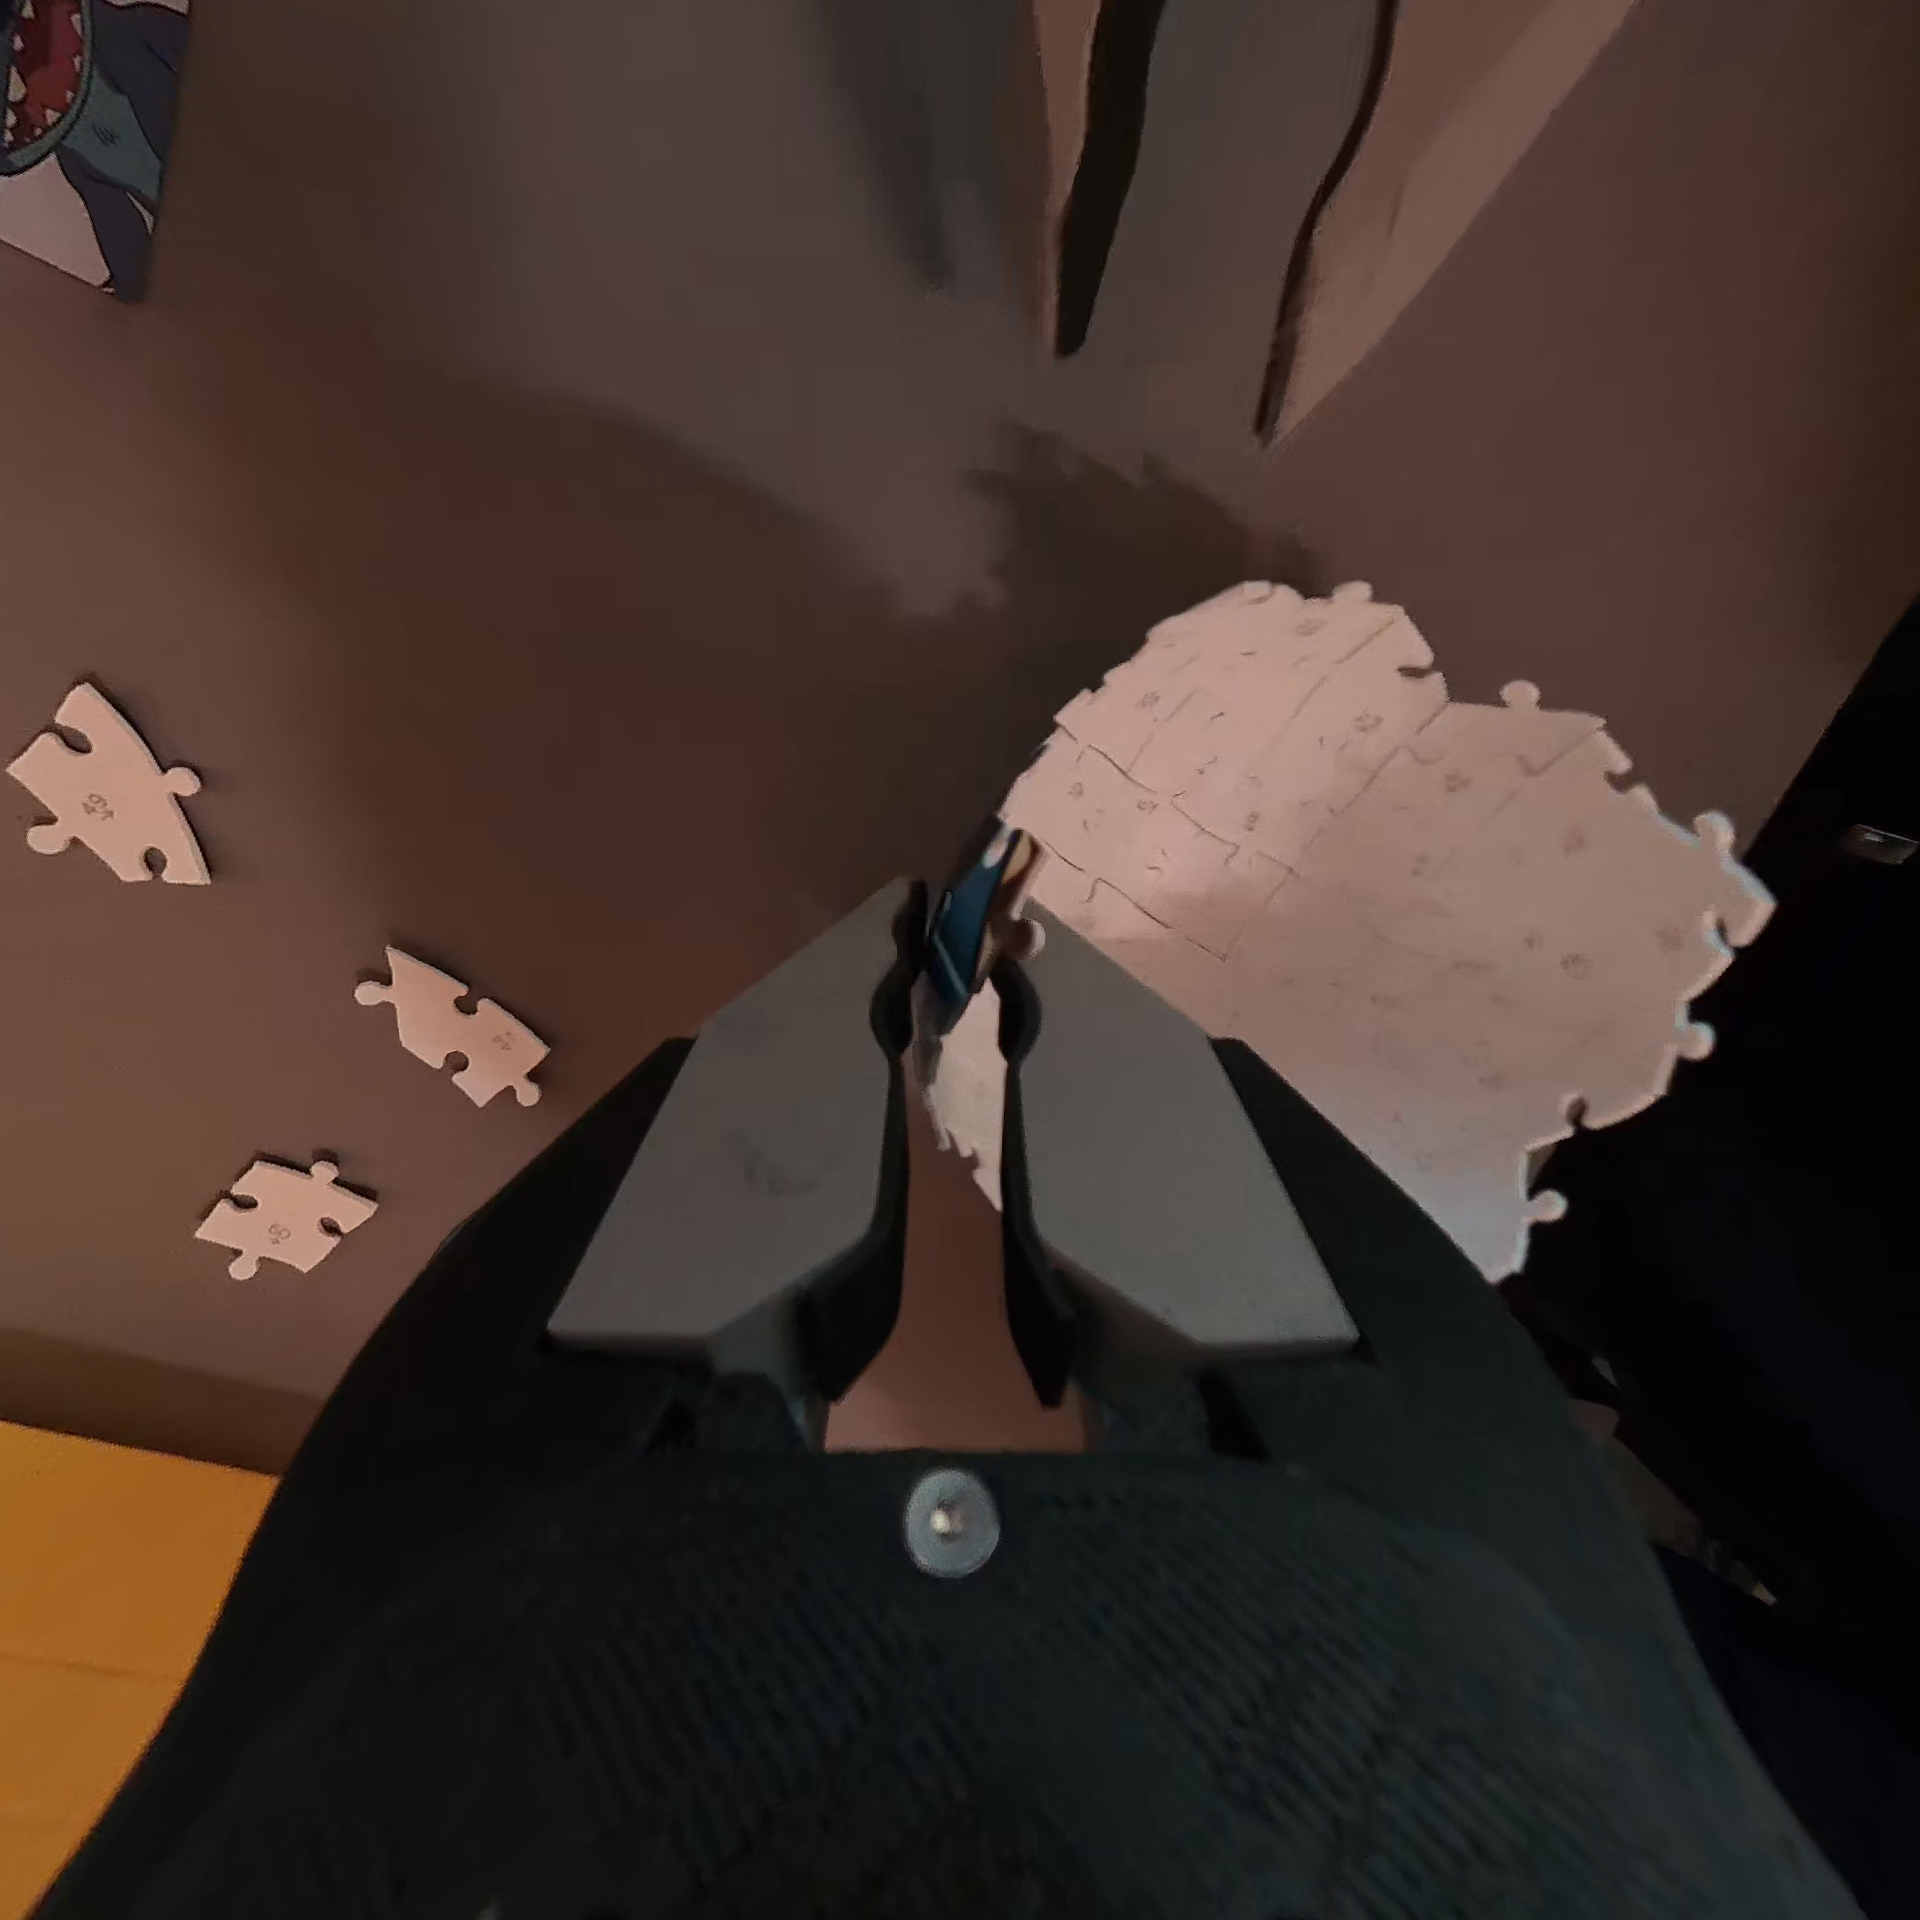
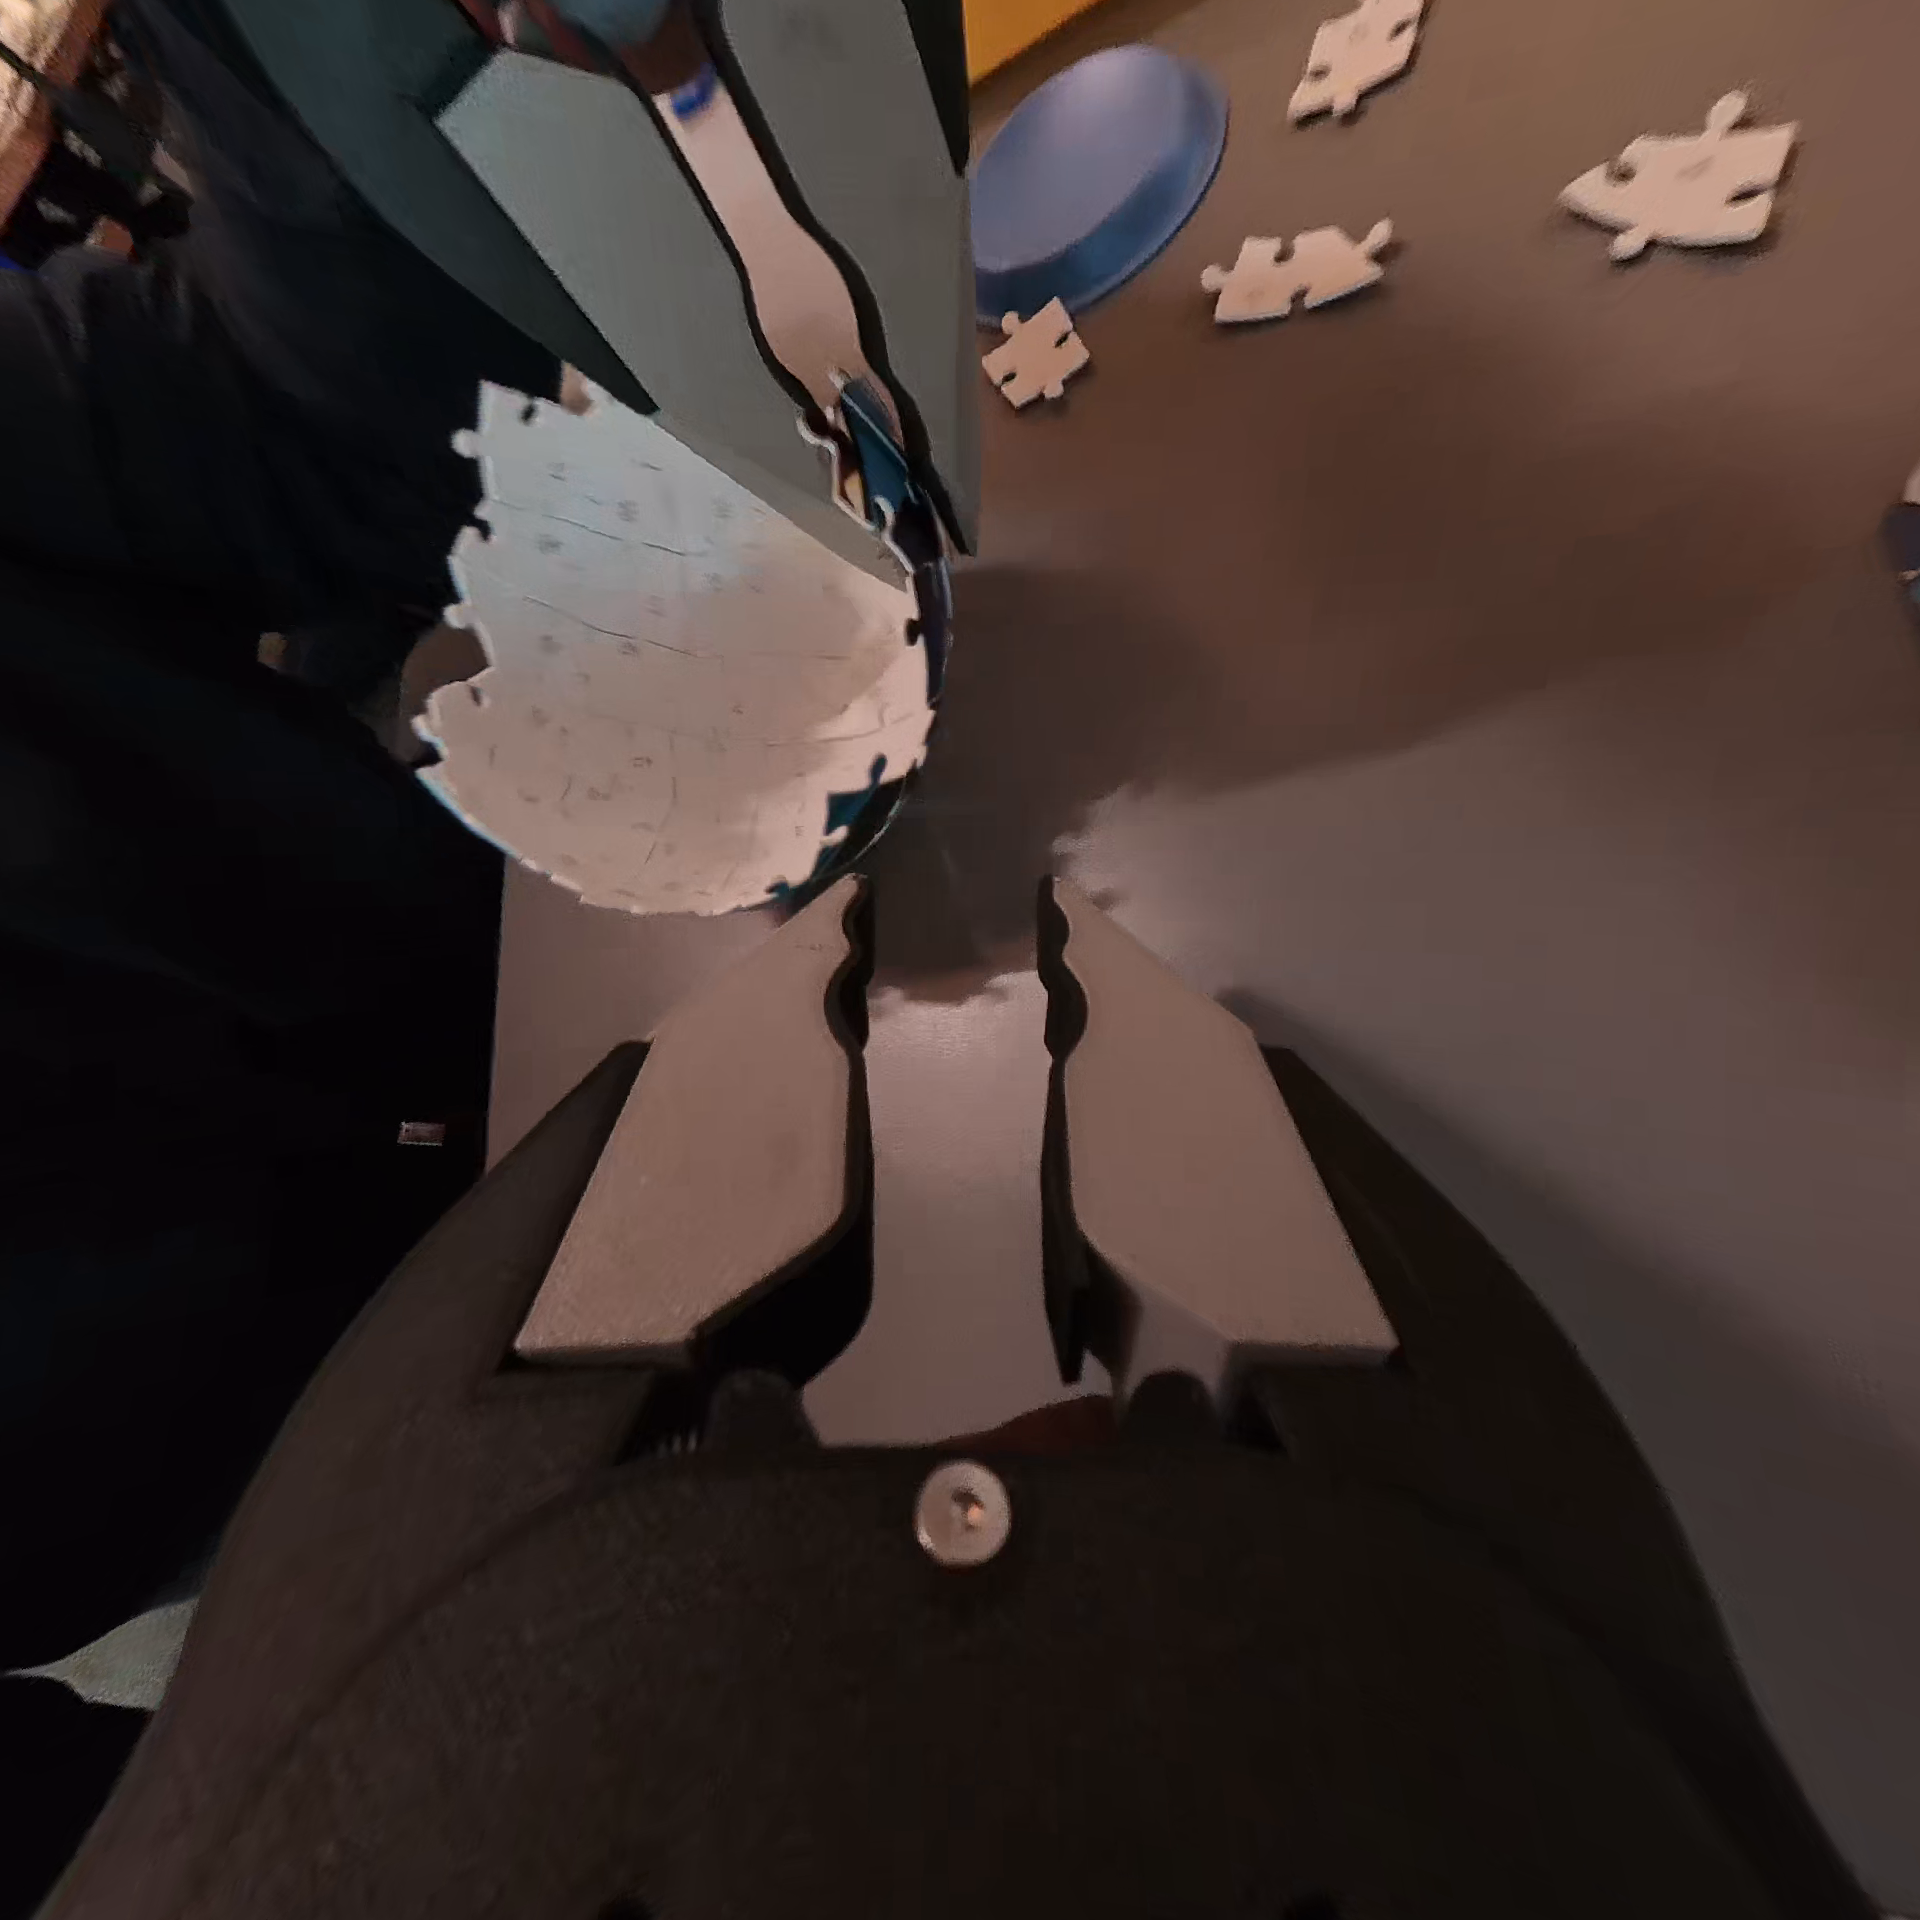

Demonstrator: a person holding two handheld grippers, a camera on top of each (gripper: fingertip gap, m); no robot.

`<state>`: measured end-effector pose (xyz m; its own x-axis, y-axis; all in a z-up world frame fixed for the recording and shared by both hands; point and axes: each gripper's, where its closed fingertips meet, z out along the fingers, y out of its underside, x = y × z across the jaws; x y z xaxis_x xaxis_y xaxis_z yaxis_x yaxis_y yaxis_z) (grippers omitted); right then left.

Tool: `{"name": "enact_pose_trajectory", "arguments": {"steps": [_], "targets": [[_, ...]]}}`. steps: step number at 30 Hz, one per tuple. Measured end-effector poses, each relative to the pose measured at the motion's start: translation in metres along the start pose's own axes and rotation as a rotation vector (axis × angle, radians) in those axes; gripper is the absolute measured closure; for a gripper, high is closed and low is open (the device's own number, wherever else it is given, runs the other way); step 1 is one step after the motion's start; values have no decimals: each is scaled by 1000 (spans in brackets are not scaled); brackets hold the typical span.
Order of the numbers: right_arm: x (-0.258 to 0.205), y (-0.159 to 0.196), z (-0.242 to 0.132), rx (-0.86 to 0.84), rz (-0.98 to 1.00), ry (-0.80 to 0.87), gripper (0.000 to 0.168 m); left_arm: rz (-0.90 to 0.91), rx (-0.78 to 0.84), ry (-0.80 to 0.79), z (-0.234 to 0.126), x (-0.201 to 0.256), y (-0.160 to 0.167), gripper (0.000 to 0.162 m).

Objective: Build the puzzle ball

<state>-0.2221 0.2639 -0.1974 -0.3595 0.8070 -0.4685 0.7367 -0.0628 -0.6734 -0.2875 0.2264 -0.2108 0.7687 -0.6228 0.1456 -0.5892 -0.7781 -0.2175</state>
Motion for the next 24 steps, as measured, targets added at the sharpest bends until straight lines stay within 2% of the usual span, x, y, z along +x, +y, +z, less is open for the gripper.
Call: {"name": "enact_pose_trajectory", "arguments": {"steps": [3, 12, 16, 24], "targets": [[-9, 1, -10, 76, -18, 12, 140, -2, 17, -3, -2, 1, -1, 152], [1, 3, -35, 258, -152, 255, 138, -45, 81, 17, -9, 9, 2, 147], [12, 3, -47, 346, -171, 378, 135, -62, 148, 18, -21, 11, 2, 144], [11, 5, -65, 494, -158, 475, 134, -74, 308, 28, -54, 24, 2, 138]]}}
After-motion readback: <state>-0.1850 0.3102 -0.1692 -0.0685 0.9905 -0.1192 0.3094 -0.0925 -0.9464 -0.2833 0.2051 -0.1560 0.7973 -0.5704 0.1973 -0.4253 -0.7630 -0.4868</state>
